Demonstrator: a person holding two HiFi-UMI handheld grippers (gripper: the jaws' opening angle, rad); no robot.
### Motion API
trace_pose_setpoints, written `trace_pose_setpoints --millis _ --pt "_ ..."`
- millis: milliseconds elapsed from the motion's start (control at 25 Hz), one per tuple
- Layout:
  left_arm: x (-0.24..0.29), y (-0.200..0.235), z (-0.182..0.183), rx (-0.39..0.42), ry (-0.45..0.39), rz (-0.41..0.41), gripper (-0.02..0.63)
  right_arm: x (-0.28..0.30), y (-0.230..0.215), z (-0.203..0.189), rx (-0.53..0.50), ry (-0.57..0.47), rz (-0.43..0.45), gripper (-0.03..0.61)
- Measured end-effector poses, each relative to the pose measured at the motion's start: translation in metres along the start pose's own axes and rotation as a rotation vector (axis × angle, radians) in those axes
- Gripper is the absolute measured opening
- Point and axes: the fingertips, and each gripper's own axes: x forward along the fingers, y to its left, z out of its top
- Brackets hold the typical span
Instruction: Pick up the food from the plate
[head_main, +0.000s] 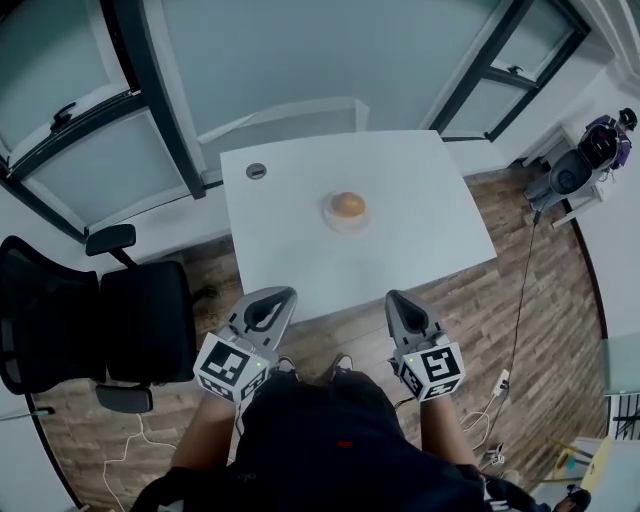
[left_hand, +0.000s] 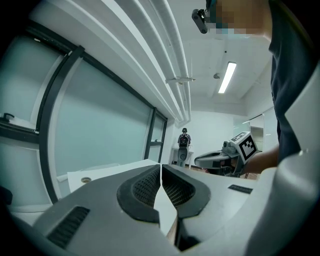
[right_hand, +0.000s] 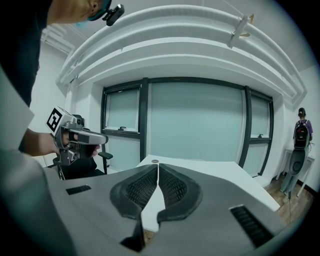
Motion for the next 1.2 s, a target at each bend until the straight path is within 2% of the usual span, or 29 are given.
trace_pose_setpoints --millis 360,600,720,760,840,1000,1120,1200 --pt "0.047 0.018 0.008 -0.003 0.023 0.094 0.028 0.052 -0.052 0.008 -0.016 -0.029 0.092 0.025" --pt "0.105 0.026 0.015 -0.037 0.044 0.182 0.028 0.101 -0.121 0.013 -0.058 -0.031 0.139 0.026" --pt "0.126 0.034 0.009 -0.073 0.059 0.243 0.029 0.133 -0.149 0.005 -0.071 -0.001 0.180 0.028" --pt "0.130 0.038 0.006 -0.082 0.065 0.261 0.028 0.145 -0.154 -0.001 -0.075 0.021 0.201 0.045" --pt "0.134 0.045 -0.002 -0.099 0.080 0.301 0.028 0.173 -0.161 -0.009 -0.109 0.044 0.241 0.154" --pt "0.131 0.058 -0.017 -0.147 0.115 0.382 0.029 0.225 -0.160 -0.025 -0.243 0.075 0.311 0.197" --pt "0.128 0.062 -0.029 -0.171 0.138 0.419 0.028 0.267 -0.154 -0.057 -0.283 0.185 0.406 0.299" --pt "0.124 0.068 -0.033 -0.184 0.138 0.452 0.028 0.296 -0.152 -0.077 -0.311 0.250 0.446 0.331"
